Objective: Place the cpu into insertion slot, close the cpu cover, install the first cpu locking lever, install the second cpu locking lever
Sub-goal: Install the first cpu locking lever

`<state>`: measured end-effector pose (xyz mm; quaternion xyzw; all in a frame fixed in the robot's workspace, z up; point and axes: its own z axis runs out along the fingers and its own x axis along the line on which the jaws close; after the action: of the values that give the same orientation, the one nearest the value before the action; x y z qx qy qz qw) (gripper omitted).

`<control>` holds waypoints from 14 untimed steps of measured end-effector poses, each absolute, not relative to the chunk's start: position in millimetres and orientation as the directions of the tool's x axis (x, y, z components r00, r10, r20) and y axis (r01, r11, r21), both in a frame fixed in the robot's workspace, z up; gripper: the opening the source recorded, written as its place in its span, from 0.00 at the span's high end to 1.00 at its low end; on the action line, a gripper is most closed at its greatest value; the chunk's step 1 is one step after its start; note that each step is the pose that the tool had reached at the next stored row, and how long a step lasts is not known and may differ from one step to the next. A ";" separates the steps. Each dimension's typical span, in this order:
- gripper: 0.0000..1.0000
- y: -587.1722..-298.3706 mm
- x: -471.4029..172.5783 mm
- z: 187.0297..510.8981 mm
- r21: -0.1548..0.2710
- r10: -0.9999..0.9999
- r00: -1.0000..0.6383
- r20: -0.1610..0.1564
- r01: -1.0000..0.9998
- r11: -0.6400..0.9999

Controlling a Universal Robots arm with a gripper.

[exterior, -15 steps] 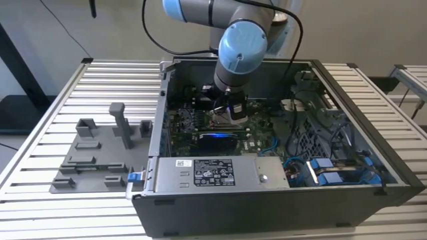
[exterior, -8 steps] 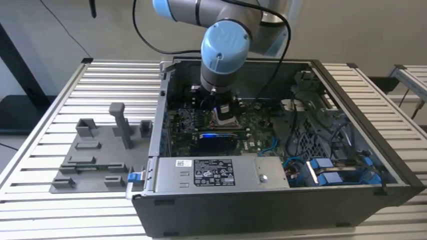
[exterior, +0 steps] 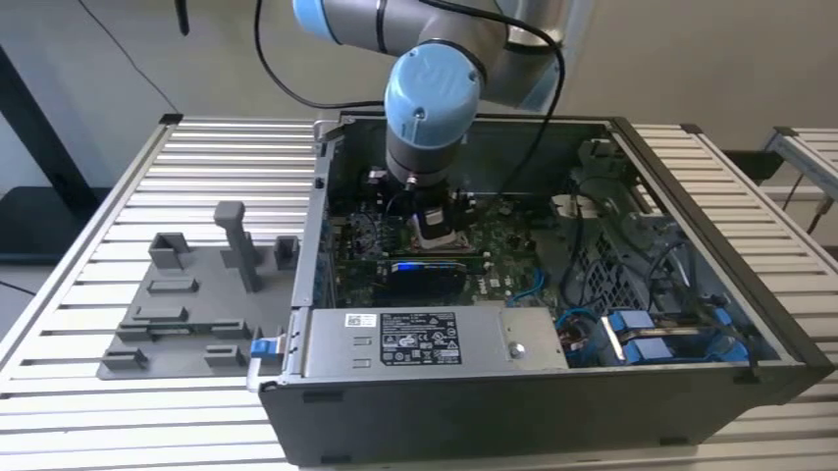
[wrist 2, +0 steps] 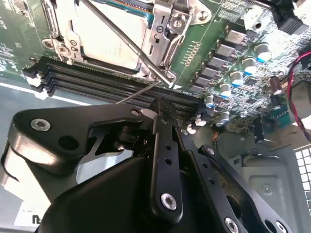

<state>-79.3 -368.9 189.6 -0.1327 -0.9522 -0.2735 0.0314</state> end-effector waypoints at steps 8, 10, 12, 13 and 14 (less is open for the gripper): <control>0.89 -369.0 -72.8 186.0 0.510 0.236 -0.963 0.132 0.270 0.817; 0.89 -369.0 -71.3 185.5 0.508 0.236 -0.963 0.131 0.270 0.818; 0.89 -369.0 -70.5 185.1 0.507 0.236 -0.963 0.131 0.270 0.819; 0.89 -369.0 -70.1 185.0 0.506 0.237 -0.963 0.131 0.270 0.819; 0.89 -369.0 -69.8 184.8 0.505 0.237 -0.963 0.130 0.270 0.820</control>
<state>-69.8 -369.0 184.8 -0.1329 -0.9533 -0.2693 0.0308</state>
